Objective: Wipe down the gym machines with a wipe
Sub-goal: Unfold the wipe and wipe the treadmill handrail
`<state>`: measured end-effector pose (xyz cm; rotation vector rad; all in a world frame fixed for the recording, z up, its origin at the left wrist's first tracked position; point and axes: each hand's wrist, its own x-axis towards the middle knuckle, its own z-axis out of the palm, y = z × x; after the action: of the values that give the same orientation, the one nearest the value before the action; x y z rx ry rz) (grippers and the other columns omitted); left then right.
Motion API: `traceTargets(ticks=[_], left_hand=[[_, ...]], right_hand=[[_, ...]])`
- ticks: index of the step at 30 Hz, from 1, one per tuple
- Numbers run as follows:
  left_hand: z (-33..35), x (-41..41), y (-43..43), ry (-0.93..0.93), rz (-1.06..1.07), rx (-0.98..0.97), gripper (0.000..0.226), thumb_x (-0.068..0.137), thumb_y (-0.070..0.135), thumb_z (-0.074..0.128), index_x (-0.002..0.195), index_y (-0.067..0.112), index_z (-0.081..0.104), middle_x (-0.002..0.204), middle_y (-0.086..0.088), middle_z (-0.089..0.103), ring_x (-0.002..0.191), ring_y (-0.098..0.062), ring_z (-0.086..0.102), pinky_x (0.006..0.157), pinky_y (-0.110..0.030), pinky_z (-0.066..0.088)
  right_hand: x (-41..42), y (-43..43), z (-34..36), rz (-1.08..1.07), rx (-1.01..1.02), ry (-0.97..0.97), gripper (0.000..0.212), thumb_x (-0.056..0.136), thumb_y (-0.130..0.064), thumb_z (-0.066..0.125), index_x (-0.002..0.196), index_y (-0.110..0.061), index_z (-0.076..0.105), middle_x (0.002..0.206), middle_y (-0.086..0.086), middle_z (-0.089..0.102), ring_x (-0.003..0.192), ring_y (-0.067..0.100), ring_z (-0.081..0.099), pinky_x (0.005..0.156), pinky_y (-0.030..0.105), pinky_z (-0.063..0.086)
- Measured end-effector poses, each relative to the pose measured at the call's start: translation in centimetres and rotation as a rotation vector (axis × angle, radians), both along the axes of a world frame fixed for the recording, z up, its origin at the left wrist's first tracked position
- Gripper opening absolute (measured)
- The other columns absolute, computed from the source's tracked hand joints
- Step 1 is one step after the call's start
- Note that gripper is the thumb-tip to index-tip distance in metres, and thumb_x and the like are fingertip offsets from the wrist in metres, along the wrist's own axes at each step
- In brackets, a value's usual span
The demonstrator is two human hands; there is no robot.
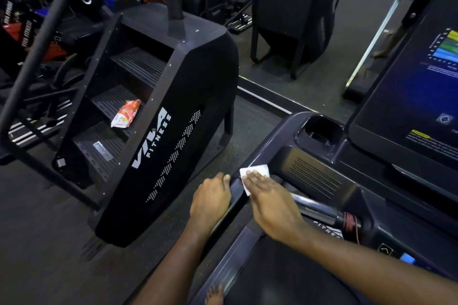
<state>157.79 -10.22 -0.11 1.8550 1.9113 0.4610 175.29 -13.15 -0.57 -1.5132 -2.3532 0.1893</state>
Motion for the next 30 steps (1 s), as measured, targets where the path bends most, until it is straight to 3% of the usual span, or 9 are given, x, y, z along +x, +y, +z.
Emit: traceTargets(ticks=[6,10,12,17,18,22,23,26,30], left_hand=[[0.1,0.0,0.0,-0.005,-0.015,-0.016,0.040,0.109,0.036,0.030,0.108,0.013,0.062,0.093,-0.011,0.069,0.089,-0.031,0.066,0.071,-0.037,0.043],[0.0,-0.1,0.0,0.002,-0.007,-0.001,0.039,0.109,0.037,0.030,0.105,0.014,0.062,0.091,-0.009,0.070,0.087,-0.029,0.067,0.074,-0.040,0.050],[-0.2,-0.1,0.0,0.000,-0.004,0.007,0.038,0.109,0.038,0.030,0.103,0.016,0.062,0.088,-0.005,0.069,0.084,-0.026,0.067,0.077,-0.043,0.054],[0.1,0.2,0.4,0.000,0.032,0.039,0.037,0.109,0.038,0.031,0.102,0.017,0.061,0.087,-0.001,0.068,0.081,-0.021,0.065,0.075,-0.040,0.052],[0.3,0.3,0.7,-0.002,0.044,0.044,0.037,0.109,0.037,0.031,0.102,0.017,0.060,0.088,-0.002,0.068,0.083,-0.022,0.065,0.075,-0.040,0.052],[1.1,1.9,2.5,-0.035,0.047,0.068,0.038,0.109,0.038,0.031,0.105,0.015,0.060,0.094,-0.007,0.070,0.089,-0.029,0.067,0.081,-0.045,0.054],[1.2,2.5,3.1,-0.035,0.040,0.068,0.038,0.109,0.038,0.031,0.106,0.015,0.060,0.097,-0.009,0.070,0.091,-0.031,0.067,0.081,-0.045,0.053],[1.3,4.1,4.1,-0.001,-0.007,0.069,0.039,0.109,0.038,0.029,0.110,0.013,0.060,0.101,-0.011,0.070,0.095,-0.033,0.067,0.080,-0.042,0.049],[0.7,4.5,4.1,0.005,0.001,0.077,0.042,0.109,0.038,0.028,0.110,0.011,0.060,0.101,-0.013,0.070,0.096,-0.034,0.066,0.078,-0.042,0.046]], right_hand=[[3.0,6.7,-0.1,-0.374,-0.047,0.093,0.047,0.102,-0.014,0.045,0.148,-0.006,0.048,0.153,0.012,0.046,0.145,0.023,0.041,0.122,0.031,0.022],[1.4,4.1,0.3,0.142,-0.088,0.050,0.050,0.097,-0.014,0.049,0.147,-0.014,0.052,0.151,0.003,0.050,0.144,0.016,0.041,0.123,0.033,0.026],[2.6,5.6,0.4,0.208,-0.096,0.042,0.047,0.097,-0.015,0.049,0.143,-0.015,0.057,0.149,0.001,0.053,0.142,0.014,0.044,0.122,0.036,0.031],[6.4,12.3,1.7,-0.318,-0.094,0.146,0.036,0.104,-0.018,0.047,0.137,-0.016,0.061,0.147,0.005,0.055,0.138,0.023,0.049,0.117,0.035,0.036],[6.0,12.4,1.8,-0.307,-0.099,0.117,0.035,0.104,-0.018,0.047,0.136,-0.015,0.061,0.147,0.006,0.055,0.138,0.023,0.049,0.116,0.036,0.036],[4.0,10.5,1.4,0.171,-0.084,-0.093,0.036,0.101,-0.021,0.049,0.133,-0.018,0.064,0.143,0.001,0.060,0.137,0.017,0.050,0.115,0.036,0.039],[4.6,11.2,1.4,0.189,-0.082,-0.111,0.035,0.100,-0.021,0.049,0.132,-0.021,0.064,0.142,-0.001,0.061,0.135,0.017,0.052,0.114,0.037,0.041],[7.7,15.5,2.3,-0.135,-0.133,-0.058,0.032,0.099,-0.023,0.045,0.126,-0.026,0.063,0.138,0.001,0.063,0.127,0.026,0.058,0.106,0.045,0.048],[10.3,18.1,3.2,-0.450,-0.130,0.009,0.024,0.098,-0.014,0.043,0.107,-0.016,0.065,0.121,0.012,0.064,0.117,0.037,0.060,0.094,0.044,0.052]])
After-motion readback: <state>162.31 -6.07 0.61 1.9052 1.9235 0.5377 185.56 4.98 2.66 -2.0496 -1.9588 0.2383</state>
